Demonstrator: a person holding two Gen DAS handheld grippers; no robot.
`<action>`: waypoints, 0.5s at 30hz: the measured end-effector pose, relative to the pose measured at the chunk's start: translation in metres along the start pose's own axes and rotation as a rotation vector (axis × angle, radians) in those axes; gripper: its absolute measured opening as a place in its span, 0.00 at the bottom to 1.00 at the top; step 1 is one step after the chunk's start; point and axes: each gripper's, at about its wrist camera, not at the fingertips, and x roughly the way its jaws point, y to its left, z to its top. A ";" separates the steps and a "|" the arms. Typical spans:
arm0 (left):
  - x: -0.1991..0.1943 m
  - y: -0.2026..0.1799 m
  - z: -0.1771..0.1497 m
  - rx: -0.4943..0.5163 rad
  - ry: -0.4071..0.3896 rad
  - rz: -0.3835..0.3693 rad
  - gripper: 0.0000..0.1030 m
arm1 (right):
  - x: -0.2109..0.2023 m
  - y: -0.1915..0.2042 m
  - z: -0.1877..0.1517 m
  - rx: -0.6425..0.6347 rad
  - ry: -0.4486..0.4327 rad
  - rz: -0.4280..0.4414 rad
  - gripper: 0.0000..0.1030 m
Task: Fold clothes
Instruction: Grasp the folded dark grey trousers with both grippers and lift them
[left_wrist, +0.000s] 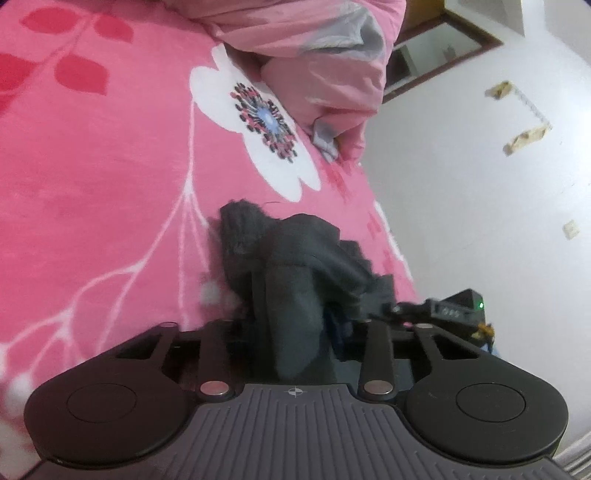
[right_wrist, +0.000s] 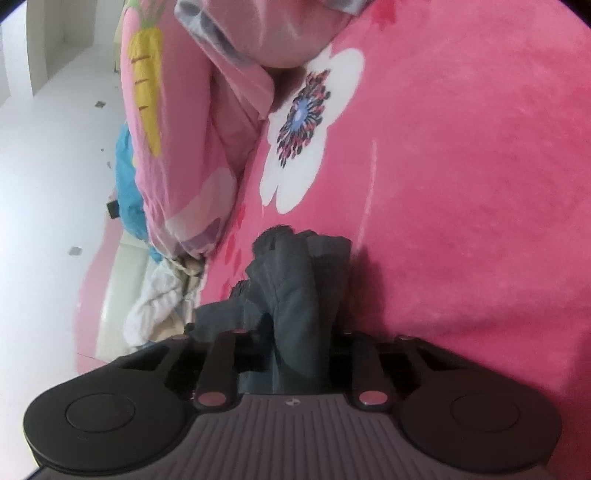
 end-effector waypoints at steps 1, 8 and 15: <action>-0.001 -0.003 -0.001 0.013 -0.006 -0.017 0.28 | -0.002 0.005 -0.003 -0.014 -0.020 -0.005 0.18; -0.024 -0.043 -0.007 0.145 -0.064 -0.085 0.21 | -0.039 0.053 -0.035 -0.121 -0.182 -0.021 0.14; -0.059 -0.104 -0.020 0.304 -0.128 -0.121 0.21 | -0.093 0.126 -0.098 -0.299 -0.407 -0.062 0.14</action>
